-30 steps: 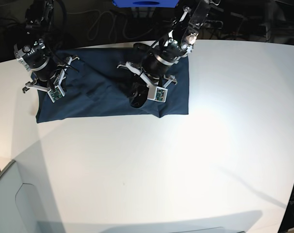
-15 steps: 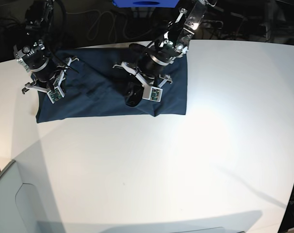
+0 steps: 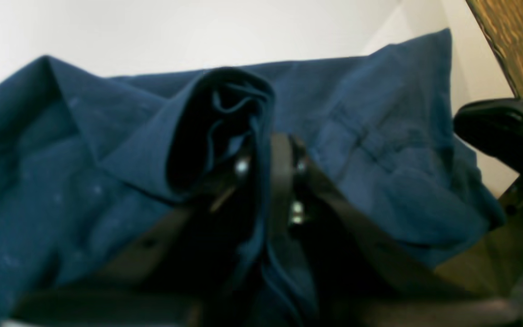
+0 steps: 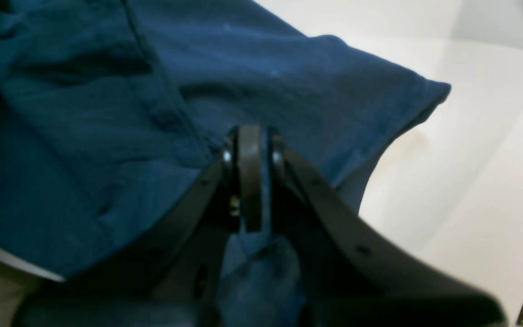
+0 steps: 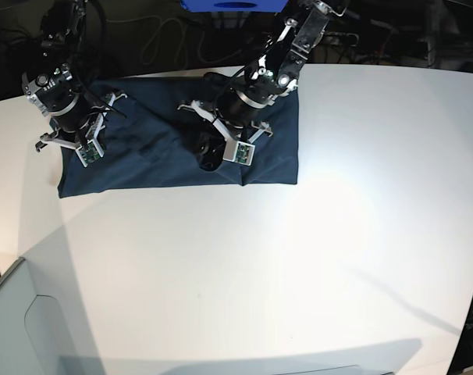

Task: Fold the T-shirt properly
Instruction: 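Fold the strip end with the left gripper toward the right gripper, then press the folded end flat with the left gripper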

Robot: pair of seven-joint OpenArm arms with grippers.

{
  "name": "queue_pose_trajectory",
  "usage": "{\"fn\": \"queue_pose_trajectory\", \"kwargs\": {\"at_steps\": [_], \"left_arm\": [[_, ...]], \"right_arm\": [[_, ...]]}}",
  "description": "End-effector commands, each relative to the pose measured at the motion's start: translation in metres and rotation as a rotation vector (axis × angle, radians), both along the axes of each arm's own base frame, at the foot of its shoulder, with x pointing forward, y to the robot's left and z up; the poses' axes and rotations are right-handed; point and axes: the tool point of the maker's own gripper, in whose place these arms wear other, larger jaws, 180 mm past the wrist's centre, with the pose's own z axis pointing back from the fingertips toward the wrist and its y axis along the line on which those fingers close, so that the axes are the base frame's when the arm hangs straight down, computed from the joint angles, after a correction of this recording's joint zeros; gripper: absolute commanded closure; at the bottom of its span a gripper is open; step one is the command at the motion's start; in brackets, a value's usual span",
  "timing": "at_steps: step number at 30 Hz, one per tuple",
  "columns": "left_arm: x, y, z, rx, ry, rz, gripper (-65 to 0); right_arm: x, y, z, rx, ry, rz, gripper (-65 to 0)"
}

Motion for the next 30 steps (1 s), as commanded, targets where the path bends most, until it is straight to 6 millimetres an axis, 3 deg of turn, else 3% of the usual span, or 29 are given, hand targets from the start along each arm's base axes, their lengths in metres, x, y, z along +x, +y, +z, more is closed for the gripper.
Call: {"fn": "queue_pose_trajectory", "kwargs": {"at_steps": [1, 4, 7, 11, 17, 20, 22, 24, 30], "left_arm": [[0.004, -0.009, 0.017, -0.053, -0.034, 0.008, -13.9], [0.001, -0.015, 0.021, -0.088, -0.023, -0.002, -20.4], [-0.004, -0.018, 0.032, -0.1, -0.048, -0.033, -20.2], [-0.004, -0.012, 0.064, -0.118, -0.132, -0.052, -20.3], [-0.003, 0.047, 0.068, -0.046, -0.16, 0.048, -20.3], [0.001, 0.084, 0.056, 0.004, -0.135, 0.15, -20.3], [0.002, 0.098, 0.046, 0.026, -0.11, 0.185, -20.3], [-0.003, 0.097, 0.032, 0.036, -0.075, 0.179, -20.3], [-0.034, 0.05, 0.001, 0.026, 0.022, 0.035, -20.3]], "right_arm": [[0.006, 0.002, 0.01, 0.002, -0.037, 0.023, -0.6], [0.006, 0.002, 0.01, 0.002, -0.037, 0.023, -0.6], [0.006, 0.002, 0.01, 0.002, -0.037, 0.023, -0.6], [0.006, 0.002, 0.01, 0.002, -0.037, 0.023, -0.6], [0.006, 0.002, 0.01, 0.002, -0.037, 0.023, -0.6], [0.006, 0.002, 0.01, 0.002, -0.037, 0.025, -0.6], [0.006, 0.002, 0.01, 0.002, -0.037, 0.025, -0.6], [0.006, 0.003, 0.009, 0.004, -0.036, 0.026, -0.6], [0.006, 0.004, 0.01, 0.007, -0.038, 0.026, -0.6]]}}
